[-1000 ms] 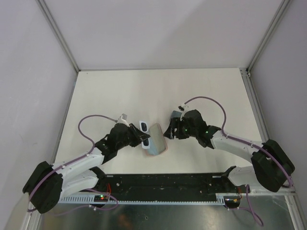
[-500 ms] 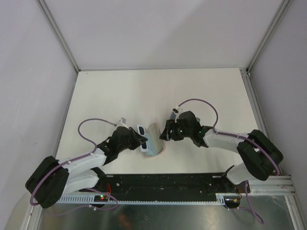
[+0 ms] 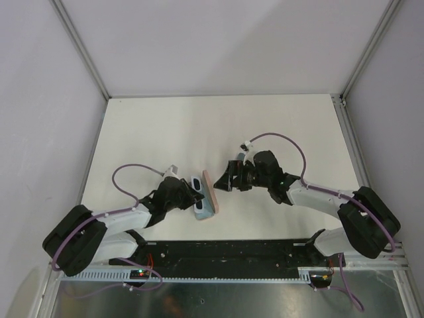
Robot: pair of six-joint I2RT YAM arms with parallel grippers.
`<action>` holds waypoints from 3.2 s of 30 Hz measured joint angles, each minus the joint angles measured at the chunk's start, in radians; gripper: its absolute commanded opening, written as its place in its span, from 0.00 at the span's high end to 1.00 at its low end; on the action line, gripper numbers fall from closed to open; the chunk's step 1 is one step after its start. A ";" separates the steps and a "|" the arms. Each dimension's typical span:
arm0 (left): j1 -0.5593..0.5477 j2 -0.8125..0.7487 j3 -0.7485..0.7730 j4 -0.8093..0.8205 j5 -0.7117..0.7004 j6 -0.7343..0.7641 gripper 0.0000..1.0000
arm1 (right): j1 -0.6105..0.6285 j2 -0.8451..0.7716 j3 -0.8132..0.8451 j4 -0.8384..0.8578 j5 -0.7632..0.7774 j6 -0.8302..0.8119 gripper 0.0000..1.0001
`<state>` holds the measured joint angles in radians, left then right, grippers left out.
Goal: Organize the sunglasses
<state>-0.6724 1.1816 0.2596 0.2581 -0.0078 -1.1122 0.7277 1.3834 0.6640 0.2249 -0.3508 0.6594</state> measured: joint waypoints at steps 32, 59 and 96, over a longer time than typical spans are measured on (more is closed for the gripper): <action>0.000 0.036 -0.019 0.085 0.064 0.074 0.93 | -0.055 0.623 -0.084 0.964 -0.417 0.520 0.18; 0.025 -0.002 -0.031 0.090 0.113 0.081 0.47 | -0.050 0.620 -0.110 1.003 -0.413 0.564 0.28; 0.091 -0.132 0.100 -0.351 -0.014 0.215 0.79 | -0.052 0.606 -0.110 0.994 -0.405 0.541 0.29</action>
<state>-0.5812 1.0500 0.3592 -0.0929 -0.0216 -0.8974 0.6758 1.9896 0.5537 1.2186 -0.7555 1.2007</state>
